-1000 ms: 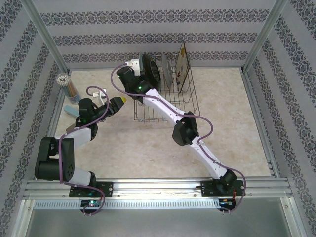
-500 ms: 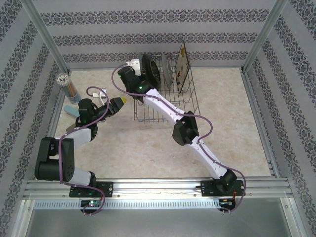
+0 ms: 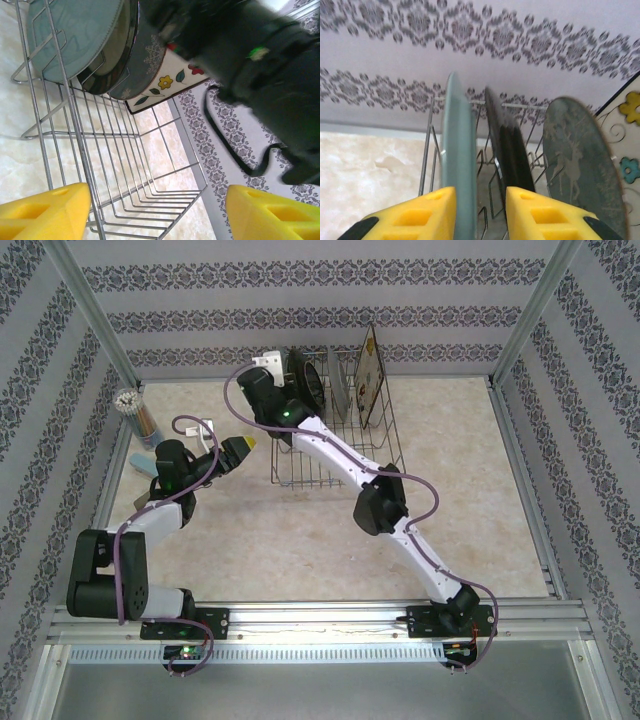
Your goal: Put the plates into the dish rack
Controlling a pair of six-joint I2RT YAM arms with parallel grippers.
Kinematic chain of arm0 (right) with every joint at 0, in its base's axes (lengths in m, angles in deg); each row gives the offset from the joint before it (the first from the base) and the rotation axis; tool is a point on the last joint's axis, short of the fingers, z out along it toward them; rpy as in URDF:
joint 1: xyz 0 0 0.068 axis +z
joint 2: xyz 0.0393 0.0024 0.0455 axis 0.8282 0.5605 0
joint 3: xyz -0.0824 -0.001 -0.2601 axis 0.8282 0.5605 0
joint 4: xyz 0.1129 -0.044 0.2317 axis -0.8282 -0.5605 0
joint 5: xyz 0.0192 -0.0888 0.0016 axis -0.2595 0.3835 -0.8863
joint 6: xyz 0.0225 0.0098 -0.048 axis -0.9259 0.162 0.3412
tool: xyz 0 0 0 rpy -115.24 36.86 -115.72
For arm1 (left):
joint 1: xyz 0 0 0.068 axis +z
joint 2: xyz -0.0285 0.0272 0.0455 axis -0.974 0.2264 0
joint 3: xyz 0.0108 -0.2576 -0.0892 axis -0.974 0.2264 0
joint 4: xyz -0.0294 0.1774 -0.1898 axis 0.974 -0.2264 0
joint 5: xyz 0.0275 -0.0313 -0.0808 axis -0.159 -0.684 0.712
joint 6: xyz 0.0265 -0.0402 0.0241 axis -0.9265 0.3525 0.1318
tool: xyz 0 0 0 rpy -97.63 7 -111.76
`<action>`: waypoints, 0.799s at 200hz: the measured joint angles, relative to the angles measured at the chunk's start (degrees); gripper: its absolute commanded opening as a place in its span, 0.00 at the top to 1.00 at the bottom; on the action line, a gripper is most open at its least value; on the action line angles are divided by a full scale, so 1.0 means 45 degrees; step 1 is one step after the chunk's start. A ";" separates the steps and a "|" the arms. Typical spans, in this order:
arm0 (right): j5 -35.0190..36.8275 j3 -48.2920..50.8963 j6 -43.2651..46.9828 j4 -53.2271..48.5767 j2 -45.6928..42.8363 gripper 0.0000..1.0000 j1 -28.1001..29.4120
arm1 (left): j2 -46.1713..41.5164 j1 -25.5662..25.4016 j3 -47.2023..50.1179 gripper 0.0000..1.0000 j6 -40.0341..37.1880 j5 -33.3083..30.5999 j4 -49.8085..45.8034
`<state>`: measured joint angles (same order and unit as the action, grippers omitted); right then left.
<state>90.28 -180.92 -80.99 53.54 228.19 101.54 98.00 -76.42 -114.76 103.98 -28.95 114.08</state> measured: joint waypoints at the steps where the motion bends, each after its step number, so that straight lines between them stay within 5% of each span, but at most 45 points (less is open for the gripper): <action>1: 0.0000 0.0010 0.0010 0.0010 -0.0053 0.67 0.0015 | -0.0005 0.0000 0.0000 0.27 0.0000 0.0000 -0.0015; 77: -0.0015 0.1622 -0.0078 0.0437 -0.3288 0.51 0.0243 | -0.1370 0.0000 -0.0408 0.14 -0.1350 -0.0568 -0.2739; 119: -0.0185 0.4852 -0.0597 0.0719 -0.5610 0.23 0.0097 | -0.1938 0.0000 -0.1190 0.00 -0.2220 -0.0996 -0.4459; 160: -0.0758 0.9292 -0.1462 0.1399 -0.8660 0.02 -0.0695 | -0.2443 0.0000 -0.2113 0.00 -0.3332 -0.1695 -0.6727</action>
<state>86.87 -139.10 -87.57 59.83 189.22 98.41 87.01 -76.42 -124.27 88.98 -36.58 83.81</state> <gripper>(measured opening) 0.922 0.997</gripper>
